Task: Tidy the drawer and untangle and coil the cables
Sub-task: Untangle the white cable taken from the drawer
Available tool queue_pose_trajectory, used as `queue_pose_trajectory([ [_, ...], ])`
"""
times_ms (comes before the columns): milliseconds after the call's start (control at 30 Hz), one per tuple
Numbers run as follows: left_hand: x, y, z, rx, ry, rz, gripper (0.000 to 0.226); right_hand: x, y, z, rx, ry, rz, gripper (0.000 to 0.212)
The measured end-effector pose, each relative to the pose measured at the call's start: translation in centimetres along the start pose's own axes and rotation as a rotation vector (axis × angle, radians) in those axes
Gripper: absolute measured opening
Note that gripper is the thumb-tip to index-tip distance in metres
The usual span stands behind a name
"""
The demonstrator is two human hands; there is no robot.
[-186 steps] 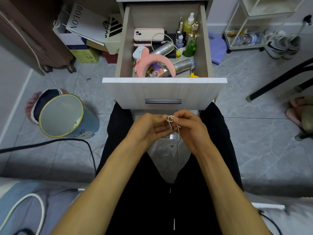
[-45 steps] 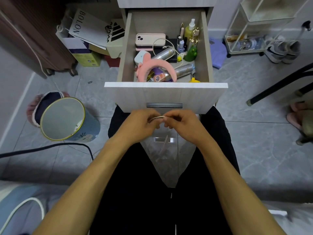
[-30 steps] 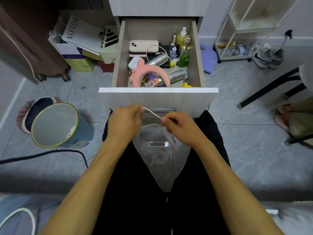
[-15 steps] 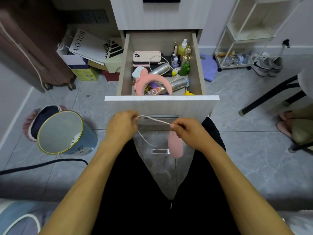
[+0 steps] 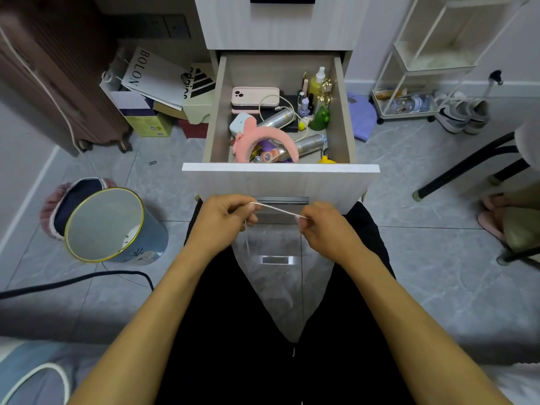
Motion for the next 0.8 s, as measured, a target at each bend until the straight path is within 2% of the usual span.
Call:
queue_pose_trajectory([
  [167,-0.8,-1.0,-0.8,0.024,-0.013,-0.076,0.024,-0.7,1.9,-0.5,-0.143,0.067,0.014,0.03],
  [267,-1.1,-1.7,-1.1,0.039,-0.012,-0.069,0.022,-0.7,2.6,-0.6,-0.23,0.11,0.169,0.02],
  [333,-1.4,-2.3,-1.2,0.065,-0.085,-0.035,0.014,-0.6,2.5,-0.6,-0.262,0.114,0.292,0.024],
  [433,-2.0,-2.7,-0.7,0.123,-0.182,0.044,0.033,-0.3,0.7,0.1,-0.188,0.074,0.353,0.028],
  [500,-2.0,-1.8,0.3,0.098,-0.181,0.113,0.026,0.0,-1.4,0.6,-0.077,0.054,0.398,0.033],
  [567,-2.9,-0.7,0.9,0.083,-0.303,0.053,0.026,0.6,-3.3,0.9,0.051,0.059,0.411,0.038],
  [633,-4.0,-0.2,0.9,0.084,-0.443,-0.029,0.032,1.1,-4.7,0.9,0.14,0.061,0.401,0.034],
  [667,-4.2,0.2,1.0,0.065,-0.461,-0.022,0.032,1.3,-4.9,0.9,0.164,0.068,0.403,0.03],
  [733,-4.0,0.3,1.3,0.045,-0.401,0.031,0.027,1.9,-4.8,0.7,0.188,0.107,0.427,0.024],
  [800,-2.9,0.3,1.8,0.031,-0.227,0.068,0.022,2.4,-4.2,0.4,0.213,0.184,0.465,0.021],
])
Point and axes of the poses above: each hand's wrist, its own z-axis towards the middle knuckle, its own x-axis out of the back of the hand, y = z × x, the point moved 8 cm from there along z, towards the middle knuckle, and after that the axes turned 15 degrees about z, right-handed, at the moved point
